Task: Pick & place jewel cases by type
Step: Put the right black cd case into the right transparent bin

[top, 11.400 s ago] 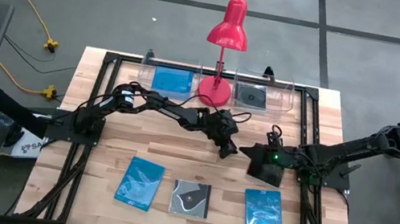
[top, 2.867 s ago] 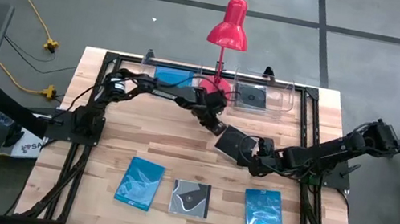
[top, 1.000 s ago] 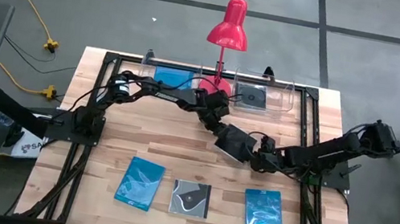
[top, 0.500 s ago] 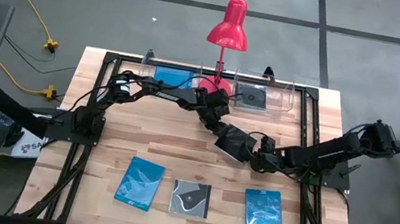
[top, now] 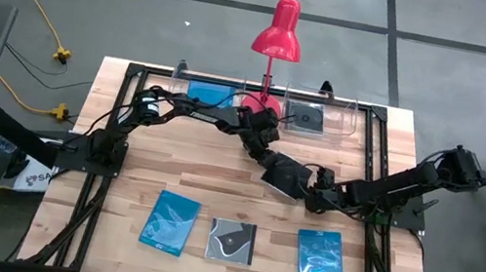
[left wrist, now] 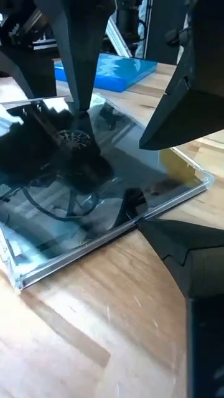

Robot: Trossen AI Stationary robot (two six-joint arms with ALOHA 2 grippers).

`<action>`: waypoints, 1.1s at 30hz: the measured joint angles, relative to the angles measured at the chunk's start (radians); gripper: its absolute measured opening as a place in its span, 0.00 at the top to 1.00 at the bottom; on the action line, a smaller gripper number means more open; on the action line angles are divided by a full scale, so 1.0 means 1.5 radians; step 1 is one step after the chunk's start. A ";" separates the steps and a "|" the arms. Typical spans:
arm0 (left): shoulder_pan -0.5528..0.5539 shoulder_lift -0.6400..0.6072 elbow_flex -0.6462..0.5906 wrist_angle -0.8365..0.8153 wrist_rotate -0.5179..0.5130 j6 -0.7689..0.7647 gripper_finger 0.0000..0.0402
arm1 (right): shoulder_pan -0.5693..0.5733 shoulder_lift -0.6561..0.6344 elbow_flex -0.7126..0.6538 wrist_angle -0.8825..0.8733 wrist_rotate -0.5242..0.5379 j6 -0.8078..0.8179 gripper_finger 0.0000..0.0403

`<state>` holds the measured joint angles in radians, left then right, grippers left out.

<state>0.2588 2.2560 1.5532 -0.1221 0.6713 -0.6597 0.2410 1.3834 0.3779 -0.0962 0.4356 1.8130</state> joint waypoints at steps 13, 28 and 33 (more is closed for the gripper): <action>0.005 -0.041 0.002 -0.001 0.032 0.019 0.54 | 0.000 -0.009 -0.001 -0.001 -0.017 -0.026 0.47; 0.005 -0.049 0.004 -0.005 0.061 0.046 0.54 | 0.019 -0.016 -0.002 -0.002 -0.008 -0.059 0.47; 0.003 -0.049 0.004 -0.020 0.035 0.066 0.55 | 0.024 -0.016 -0.002 0.001 -0.003 -0.058 0.47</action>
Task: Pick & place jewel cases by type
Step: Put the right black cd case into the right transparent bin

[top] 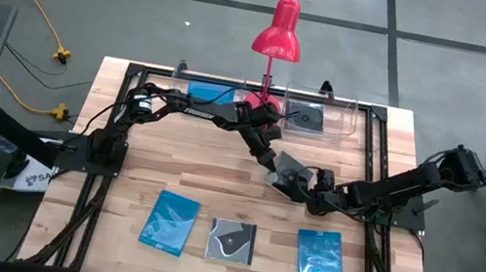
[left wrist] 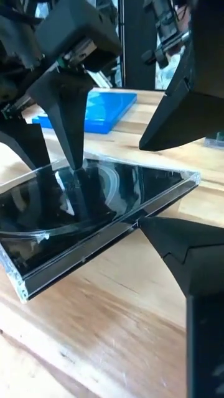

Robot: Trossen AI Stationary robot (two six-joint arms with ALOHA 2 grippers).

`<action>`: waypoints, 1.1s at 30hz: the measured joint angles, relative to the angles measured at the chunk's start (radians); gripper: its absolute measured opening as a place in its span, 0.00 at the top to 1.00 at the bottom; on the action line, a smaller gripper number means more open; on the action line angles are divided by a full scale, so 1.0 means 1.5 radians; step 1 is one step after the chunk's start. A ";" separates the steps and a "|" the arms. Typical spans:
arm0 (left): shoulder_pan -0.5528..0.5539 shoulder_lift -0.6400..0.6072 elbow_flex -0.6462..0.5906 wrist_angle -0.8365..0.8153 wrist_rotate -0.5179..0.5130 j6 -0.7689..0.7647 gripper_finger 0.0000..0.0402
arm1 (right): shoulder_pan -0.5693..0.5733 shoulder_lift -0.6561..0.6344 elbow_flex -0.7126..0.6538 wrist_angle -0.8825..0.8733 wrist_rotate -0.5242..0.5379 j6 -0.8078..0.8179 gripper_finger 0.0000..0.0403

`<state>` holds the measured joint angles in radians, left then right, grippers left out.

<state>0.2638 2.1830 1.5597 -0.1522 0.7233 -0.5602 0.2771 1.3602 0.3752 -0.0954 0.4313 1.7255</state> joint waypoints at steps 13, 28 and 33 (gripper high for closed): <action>0.000 0.000 0.000 -0.023 -0.045 0.047 0.92 | 0.000 0.000 0.001 0.002 0.004 0.000 0.47; -0.001 0.000 0.000 -0.037 -0.058 0.102 1.00 | 0.001 0.000 0.001 0.002 0.004 -0.003 0.47; 0.001 0.000 0.000 -0.042 -0.065 0.126 1.00 | 0.001 0.000 0.001 0.002 0.003 -0.004 0.47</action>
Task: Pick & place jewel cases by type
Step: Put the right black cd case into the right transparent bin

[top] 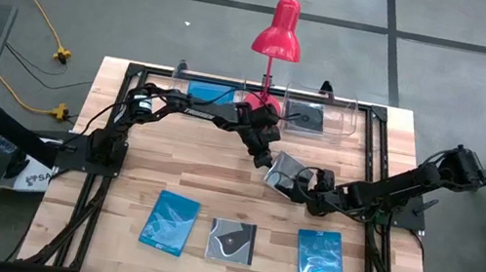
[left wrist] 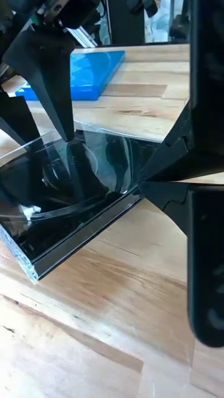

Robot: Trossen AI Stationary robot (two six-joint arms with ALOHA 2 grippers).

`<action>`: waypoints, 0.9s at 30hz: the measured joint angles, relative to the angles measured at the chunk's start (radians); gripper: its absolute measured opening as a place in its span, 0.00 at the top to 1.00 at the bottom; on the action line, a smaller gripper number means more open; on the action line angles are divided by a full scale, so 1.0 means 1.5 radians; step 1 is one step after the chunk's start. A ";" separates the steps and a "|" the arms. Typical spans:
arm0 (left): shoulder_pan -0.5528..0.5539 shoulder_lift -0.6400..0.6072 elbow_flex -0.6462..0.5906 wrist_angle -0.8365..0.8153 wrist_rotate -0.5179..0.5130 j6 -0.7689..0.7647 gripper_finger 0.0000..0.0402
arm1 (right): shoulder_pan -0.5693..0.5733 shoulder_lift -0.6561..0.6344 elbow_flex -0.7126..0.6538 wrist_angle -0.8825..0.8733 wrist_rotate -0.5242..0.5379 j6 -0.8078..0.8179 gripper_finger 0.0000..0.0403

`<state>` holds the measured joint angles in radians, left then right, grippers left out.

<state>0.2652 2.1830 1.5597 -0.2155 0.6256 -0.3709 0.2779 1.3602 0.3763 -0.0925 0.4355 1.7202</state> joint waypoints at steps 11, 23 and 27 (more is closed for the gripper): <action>0.038 0.000 0.002 0.008 0.000 0.010 1.00 | 0.023 0.001 0.000 0.000 0.006 0.000 0.47; 0.020 0.001 0.001 -0.069 -0.079 0.023 1.00 | 0.024 0.001 0.000 0.000 0.007 0.005 0.47; 0.017 0.001 0.001 -0.104 -0.128 0.018 1.00 | 0.024 0.000 0.000 -0.004 0.005 0.032 0.47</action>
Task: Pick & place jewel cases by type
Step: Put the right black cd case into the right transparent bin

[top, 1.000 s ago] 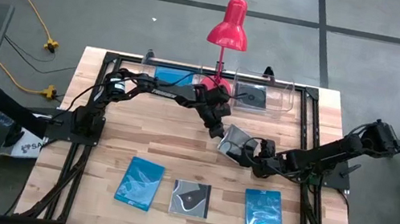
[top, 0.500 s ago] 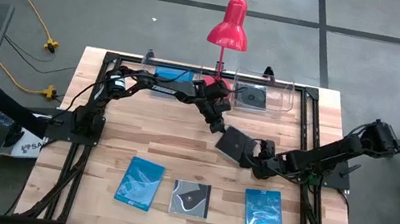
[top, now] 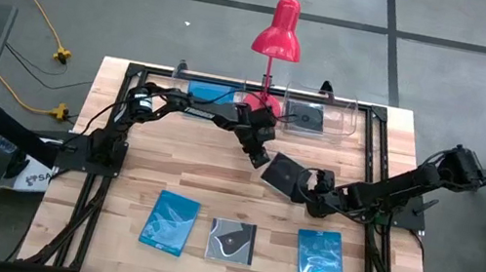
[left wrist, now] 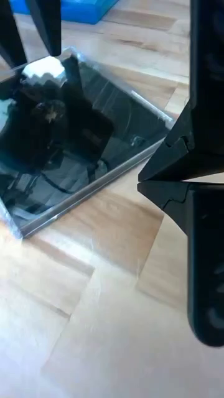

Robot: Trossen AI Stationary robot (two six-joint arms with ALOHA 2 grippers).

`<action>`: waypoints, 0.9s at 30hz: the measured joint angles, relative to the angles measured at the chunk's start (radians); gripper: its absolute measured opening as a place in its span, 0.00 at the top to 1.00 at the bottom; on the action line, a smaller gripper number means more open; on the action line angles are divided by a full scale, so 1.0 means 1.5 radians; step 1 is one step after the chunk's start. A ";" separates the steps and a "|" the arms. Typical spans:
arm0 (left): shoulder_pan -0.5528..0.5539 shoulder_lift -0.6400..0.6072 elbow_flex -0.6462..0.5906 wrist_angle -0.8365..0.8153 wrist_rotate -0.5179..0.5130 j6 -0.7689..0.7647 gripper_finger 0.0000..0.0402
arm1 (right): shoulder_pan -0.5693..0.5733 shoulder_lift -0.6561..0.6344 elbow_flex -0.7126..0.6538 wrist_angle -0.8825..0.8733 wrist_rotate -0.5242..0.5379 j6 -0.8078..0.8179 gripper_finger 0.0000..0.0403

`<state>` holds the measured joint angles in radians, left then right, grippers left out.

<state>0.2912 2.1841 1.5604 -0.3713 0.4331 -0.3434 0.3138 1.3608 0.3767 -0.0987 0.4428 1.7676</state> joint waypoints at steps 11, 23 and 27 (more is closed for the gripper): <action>-0.016 0.013 0.000 0.019 -0.026 -0.006 1.00 | -0.037 -0.002 0.001 0.000 -0.037 0.046 0.47; -0.022 0.047 0.001 0.054 0.029 -0.038 1.00 | -0.071 -0.002 0.000 0.022 -0.061 0.048 0.47; -0.021 0.049 -0.002 0.080 0.063 -0.042 1.00 | -0.072 -0.002 0.000 0.019 -0.060 0.045 0.47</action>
<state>0.2603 2.2580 1.5575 -0.2510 0.5273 -0.4067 0.2062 1.3582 0.3767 -0.0699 0.3523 1.8346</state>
